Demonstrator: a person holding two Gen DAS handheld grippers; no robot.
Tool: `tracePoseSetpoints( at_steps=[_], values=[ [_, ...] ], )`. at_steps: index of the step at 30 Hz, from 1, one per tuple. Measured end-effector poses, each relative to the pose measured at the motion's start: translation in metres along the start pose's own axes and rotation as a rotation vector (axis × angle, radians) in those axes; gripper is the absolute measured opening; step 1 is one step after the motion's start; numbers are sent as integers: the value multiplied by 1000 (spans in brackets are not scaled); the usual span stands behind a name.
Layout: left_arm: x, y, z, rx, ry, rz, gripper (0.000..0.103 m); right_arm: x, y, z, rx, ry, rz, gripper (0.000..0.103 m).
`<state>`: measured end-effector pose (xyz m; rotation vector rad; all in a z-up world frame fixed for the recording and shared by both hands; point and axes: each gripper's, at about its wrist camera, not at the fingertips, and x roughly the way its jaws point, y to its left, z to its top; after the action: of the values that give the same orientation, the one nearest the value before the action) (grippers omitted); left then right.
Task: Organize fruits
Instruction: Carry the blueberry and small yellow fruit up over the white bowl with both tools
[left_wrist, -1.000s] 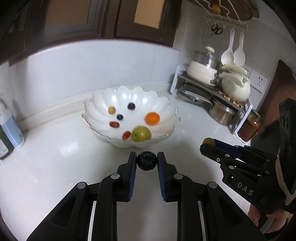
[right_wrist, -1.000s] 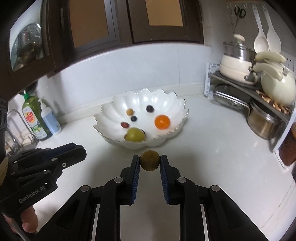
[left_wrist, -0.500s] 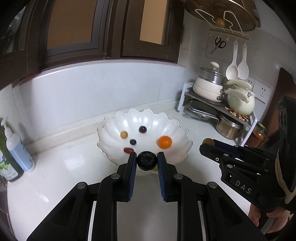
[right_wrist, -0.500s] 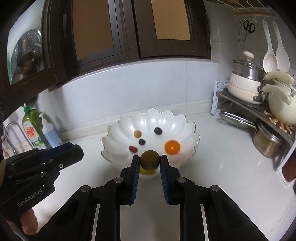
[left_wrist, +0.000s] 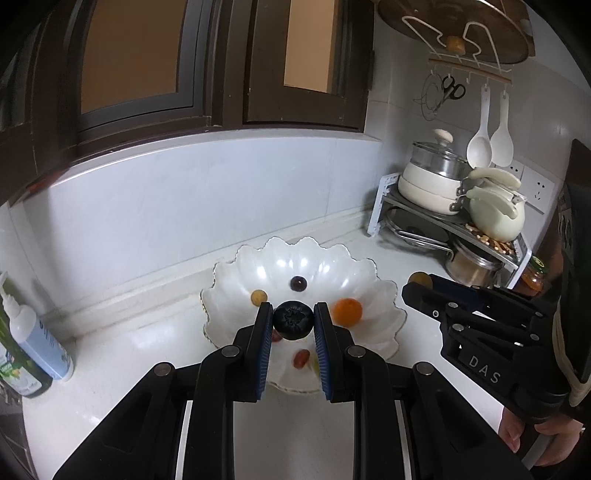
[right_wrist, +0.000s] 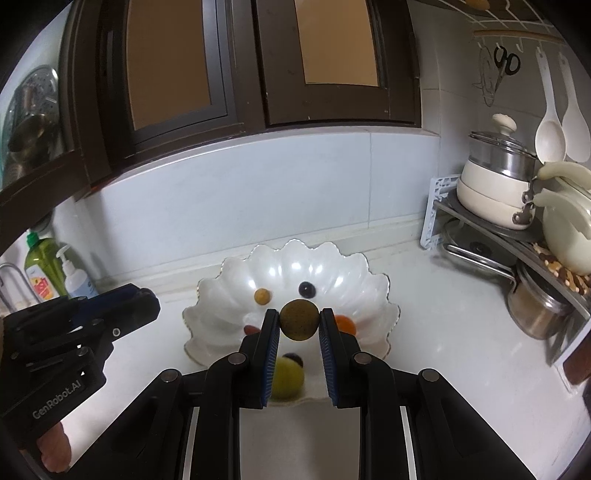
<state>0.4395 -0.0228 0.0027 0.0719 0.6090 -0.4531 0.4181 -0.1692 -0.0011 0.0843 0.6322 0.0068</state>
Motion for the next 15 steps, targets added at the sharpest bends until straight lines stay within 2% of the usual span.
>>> tracePoseSetpoints(
  at_steps=[7, 15],
  values=[
    [19, 5, 15, 13, 18, 21, 23, 18, -3, 17, 1, 14, -9, 24],
    [42, 7, 34, 30, 38, 46, 23, 45, -10, 33, 0, 71, -20, 24]
  ],
)
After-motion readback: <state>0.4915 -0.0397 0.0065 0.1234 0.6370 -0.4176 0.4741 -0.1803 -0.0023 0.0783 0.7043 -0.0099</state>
